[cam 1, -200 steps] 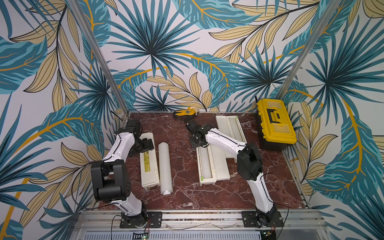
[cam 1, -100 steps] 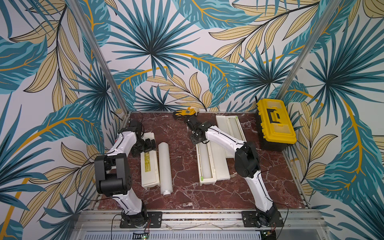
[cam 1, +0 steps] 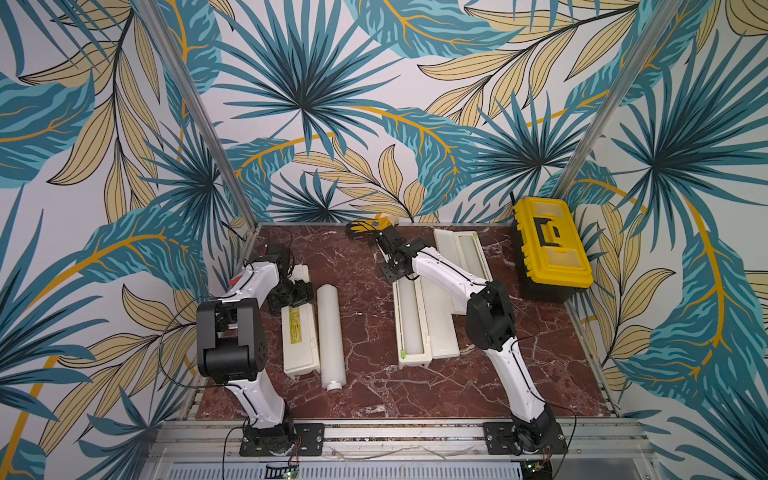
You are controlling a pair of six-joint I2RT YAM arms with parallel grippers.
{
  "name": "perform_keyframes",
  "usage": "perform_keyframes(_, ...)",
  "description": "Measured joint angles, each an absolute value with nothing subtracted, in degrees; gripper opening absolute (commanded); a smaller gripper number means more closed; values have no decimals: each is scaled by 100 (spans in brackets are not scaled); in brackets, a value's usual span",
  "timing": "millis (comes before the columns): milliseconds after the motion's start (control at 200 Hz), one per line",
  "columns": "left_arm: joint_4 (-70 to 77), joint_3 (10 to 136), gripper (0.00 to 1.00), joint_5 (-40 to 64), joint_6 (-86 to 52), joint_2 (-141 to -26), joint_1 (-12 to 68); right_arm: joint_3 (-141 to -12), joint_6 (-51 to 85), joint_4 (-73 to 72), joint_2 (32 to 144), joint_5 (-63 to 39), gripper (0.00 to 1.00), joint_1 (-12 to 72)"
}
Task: Put plastic wrap rolls into dispensers
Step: Adjust the plastic wrap cutting box at the center of the board.
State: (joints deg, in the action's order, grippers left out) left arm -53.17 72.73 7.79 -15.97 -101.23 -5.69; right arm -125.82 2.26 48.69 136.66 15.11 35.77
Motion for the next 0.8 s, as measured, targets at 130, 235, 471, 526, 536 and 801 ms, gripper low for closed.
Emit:
perform_keyframes(130,-5310,7273,76,714,-1612,-10121,-528,-12547,425,5089,13662,1518,84,3420)
perform_keyframes(235,-5310,7273,71,685,-1671,-10095,-519,-12132,585,4998,13434,1531,91,3398)
perform_keyframes(471,-5284,7273,68,624,-1809,-9909,-506,-10919,945,4932,12468,1492,99,3649)
perform_keyframes(526,-5284,7273,68,624,-1846,-9769,-506,-10744,985,4897,12304,1492,99,3706)
perform_keyframes(536,-5284,7273,68,624,-1850,-9745,-506,-10711,989,4886,12272,1490,99,3719)
perform_keyframes(801,-5315,7273,65,666,-1933,-9115,-489,-9937,1031,4589,11837,1387,99,4021)
